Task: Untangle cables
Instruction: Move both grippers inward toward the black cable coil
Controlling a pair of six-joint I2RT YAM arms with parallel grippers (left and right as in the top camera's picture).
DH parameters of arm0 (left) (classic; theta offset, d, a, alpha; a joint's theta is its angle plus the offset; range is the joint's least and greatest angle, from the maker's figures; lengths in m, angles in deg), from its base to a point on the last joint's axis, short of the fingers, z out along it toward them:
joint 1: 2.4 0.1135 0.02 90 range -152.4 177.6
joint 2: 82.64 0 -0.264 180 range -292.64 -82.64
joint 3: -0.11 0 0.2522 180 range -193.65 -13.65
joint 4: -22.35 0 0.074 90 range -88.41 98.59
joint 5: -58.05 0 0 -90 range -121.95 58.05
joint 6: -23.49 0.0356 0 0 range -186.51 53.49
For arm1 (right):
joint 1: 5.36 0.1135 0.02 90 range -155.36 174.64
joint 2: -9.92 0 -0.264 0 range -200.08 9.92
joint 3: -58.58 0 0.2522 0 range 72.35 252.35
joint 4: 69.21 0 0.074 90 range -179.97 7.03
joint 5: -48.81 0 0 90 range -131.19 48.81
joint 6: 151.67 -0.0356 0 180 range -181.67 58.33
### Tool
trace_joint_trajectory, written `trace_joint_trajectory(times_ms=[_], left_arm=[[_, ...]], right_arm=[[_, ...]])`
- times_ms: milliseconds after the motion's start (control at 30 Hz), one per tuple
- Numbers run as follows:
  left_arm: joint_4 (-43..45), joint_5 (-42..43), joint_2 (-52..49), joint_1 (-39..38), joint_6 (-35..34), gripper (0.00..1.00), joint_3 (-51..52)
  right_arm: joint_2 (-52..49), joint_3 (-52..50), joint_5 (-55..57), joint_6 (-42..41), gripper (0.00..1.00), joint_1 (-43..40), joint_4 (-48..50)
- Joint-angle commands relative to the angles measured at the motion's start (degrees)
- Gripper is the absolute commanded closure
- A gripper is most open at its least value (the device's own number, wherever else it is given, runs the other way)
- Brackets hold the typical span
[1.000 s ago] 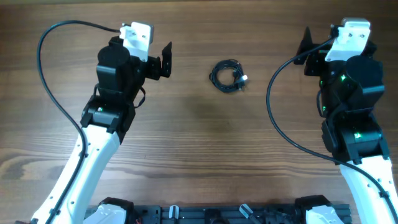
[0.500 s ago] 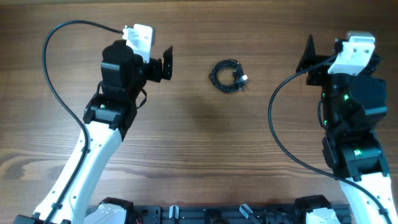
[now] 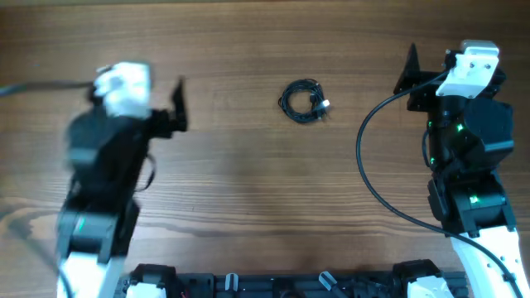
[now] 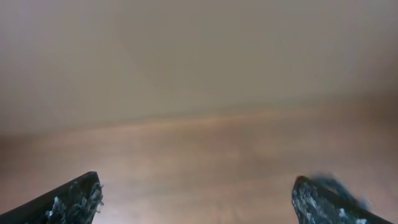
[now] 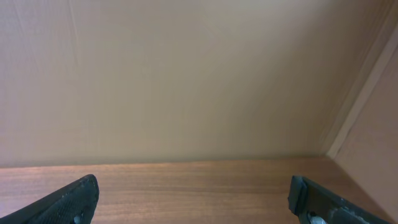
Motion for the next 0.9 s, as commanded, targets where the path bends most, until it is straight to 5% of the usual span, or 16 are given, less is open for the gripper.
trace_joint_trajectory(times_ms=[0,167,700,867], left_arm=[[2.64,4.76,5.46,4.52,-2.36,0.00,7.80],[7.78,4.72,8.57,2.12,-3.82,0.00,16.46],[17.20,4.72,-0.85,-2.99,-6.10,0.00,16.57],[19.50,4.98,-4.92,-2.99,-16.68,0.00,16.00]], right_arm=[[0.81,-0.46,-1.73,-2.54,0.00,0.13,-0.20],[1.33,-0.46,-2.10,-3.10,0.00,0.13,-1.68],[-3.82,0.09,-1.22,-6.14,0.00,0.13,-6.62],[-6.73,0.09,-1.29,-7.58,0.00,0.13,-6.84]])
